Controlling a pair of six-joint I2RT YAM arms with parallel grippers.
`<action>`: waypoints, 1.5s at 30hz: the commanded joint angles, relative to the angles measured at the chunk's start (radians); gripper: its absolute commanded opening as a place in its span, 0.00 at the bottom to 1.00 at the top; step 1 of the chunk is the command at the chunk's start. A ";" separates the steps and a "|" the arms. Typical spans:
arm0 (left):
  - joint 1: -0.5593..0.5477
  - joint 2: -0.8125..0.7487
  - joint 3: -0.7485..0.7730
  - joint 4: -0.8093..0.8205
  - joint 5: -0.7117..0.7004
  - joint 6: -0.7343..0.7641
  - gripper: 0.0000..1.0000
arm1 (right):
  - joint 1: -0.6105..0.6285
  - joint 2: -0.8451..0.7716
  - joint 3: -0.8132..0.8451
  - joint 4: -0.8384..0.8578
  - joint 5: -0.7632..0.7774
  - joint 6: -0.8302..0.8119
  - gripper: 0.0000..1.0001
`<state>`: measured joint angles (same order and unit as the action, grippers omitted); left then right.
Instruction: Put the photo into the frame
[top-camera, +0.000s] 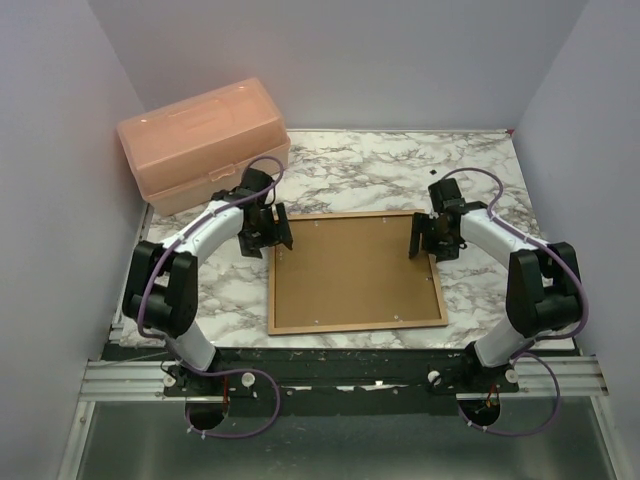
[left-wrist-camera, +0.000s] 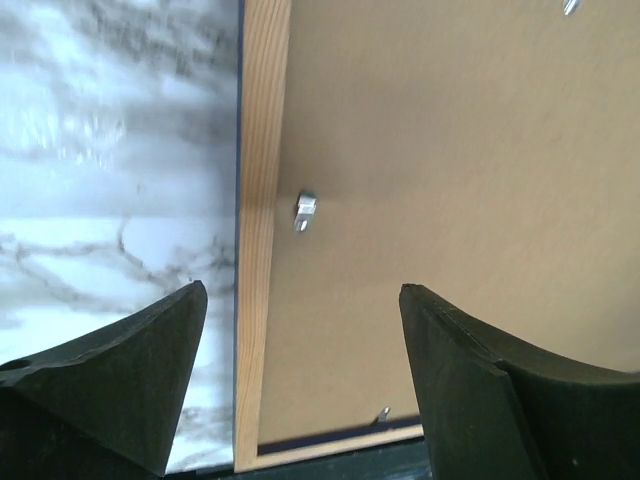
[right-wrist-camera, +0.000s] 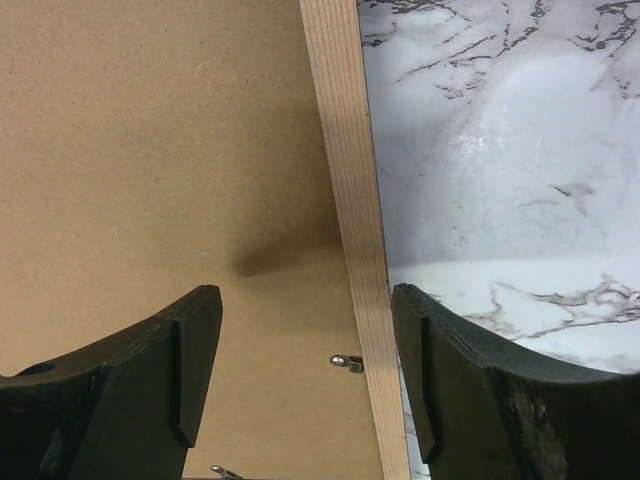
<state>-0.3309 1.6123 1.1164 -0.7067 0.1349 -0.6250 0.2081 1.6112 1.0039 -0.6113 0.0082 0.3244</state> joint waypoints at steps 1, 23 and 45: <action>-0.001 0.120 0.123 -0.057 -0.083 0.009 0.78 | -0.007 0.018 0.013 0.015 0.000 0.007 0.75; -0.034 0.315 0.197 -0.104 -0.093 0.033 0.49 | -0.007 0.029 0.003 0.031 -0.001 0.006 0.75; -0.023 0.204 0.169 -0.058 -0.045 0.025 0.52 | -0.008 0.015 -0.002 0.028 -0.052 0.018 0.76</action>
<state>-0.3496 1.8790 1.2987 -0.7872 0.0444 -0.5812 0.2008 1.6272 1.0035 -0.5961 0.0090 0.3244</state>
